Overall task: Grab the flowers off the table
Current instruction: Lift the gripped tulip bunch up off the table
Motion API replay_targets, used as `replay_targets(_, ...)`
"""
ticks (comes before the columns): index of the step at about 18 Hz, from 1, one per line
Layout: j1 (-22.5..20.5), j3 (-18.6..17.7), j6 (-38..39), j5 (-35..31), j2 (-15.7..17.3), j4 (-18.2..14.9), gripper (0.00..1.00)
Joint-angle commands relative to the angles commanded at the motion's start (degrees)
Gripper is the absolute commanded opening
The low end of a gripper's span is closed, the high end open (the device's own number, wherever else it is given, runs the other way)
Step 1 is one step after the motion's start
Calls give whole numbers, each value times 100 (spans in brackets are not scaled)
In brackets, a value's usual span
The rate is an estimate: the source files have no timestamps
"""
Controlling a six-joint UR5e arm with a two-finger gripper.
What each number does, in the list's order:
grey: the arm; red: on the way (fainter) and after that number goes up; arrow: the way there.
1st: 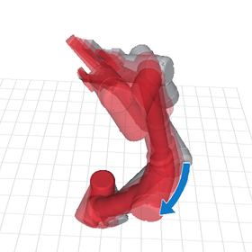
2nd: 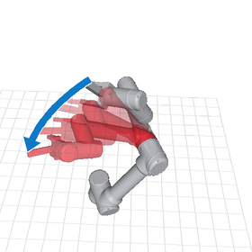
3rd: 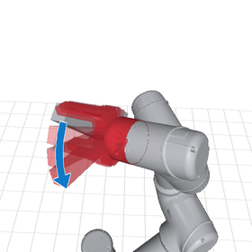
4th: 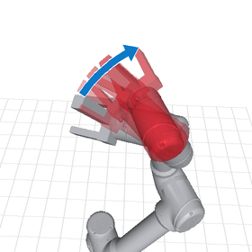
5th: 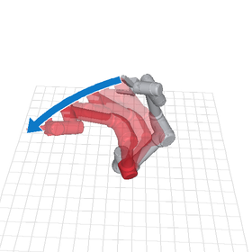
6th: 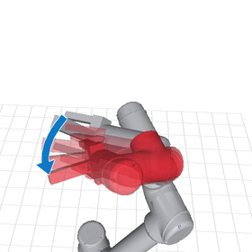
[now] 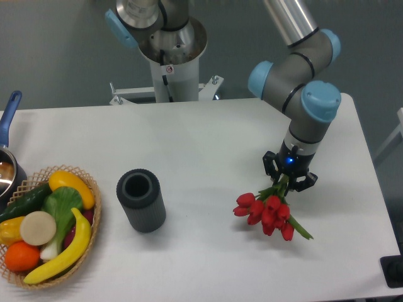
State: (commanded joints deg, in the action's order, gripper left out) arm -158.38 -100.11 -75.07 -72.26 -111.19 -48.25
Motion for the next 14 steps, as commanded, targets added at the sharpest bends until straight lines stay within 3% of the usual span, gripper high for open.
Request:
replay_targets(6, -26, 9, 439, 615, 633, 0, 39)
replay_targets(11, -228, 26, 739, 1529, 1073, -9, 39)
replay_targets(14, -378, 26, 748, 1872, 1179, -9, 39)
